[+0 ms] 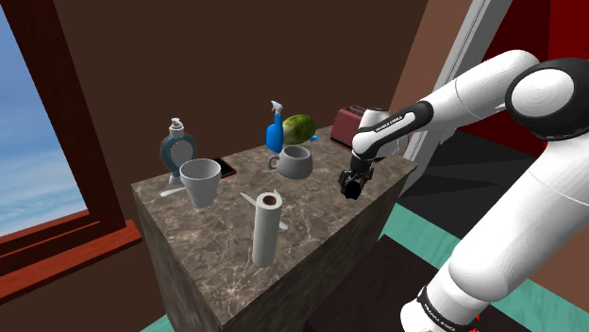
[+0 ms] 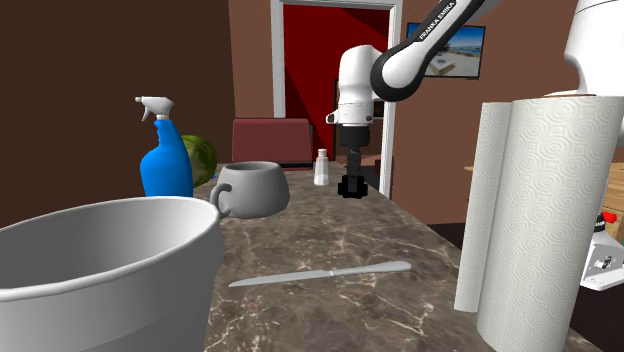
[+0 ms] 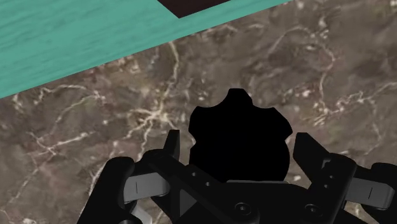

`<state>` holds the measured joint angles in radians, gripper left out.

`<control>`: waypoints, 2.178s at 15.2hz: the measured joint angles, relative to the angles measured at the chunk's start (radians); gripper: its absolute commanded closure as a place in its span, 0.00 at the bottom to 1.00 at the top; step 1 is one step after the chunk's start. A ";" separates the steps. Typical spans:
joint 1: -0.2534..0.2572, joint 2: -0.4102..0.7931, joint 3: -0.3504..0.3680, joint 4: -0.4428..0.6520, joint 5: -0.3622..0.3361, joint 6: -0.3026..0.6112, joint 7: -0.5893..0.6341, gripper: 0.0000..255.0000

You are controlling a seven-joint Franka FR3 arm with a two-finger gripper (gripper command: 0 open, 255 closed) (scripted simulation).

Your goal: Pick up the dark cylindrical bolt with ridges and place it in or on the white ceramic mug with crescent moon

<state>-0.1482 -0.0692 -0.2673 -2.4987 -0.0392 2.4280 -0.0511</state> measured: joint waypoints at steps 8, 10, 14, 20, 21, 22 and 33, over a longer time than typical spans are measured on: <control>0.000 0.000 0.000 0.001 0.000 0.000 0.000 1.00; 0.000 0.000 0.000 0.001 0.000 0.000 0.000 1.00; -0.001 -0.013 0.000 0.006 -0.004 -0.018 0.001 1.00; -0.003 -0.074 0.005 0.029 -0.022 -0.101 0.016 1.00; -0.004 -0.085 0.005 0.033 -0.025 -0.116 0.017 1.00; -0.004 -0.091 0.006 0.042 -0.026 -0.131 0.019 1.00; -0.006 -0.179 0.017 0.119 -0.041 -0.294 0.031 1.00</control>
<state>-0.1543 -0.2483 -0.2501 -2.3796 -0.0805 2.1340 -0.0199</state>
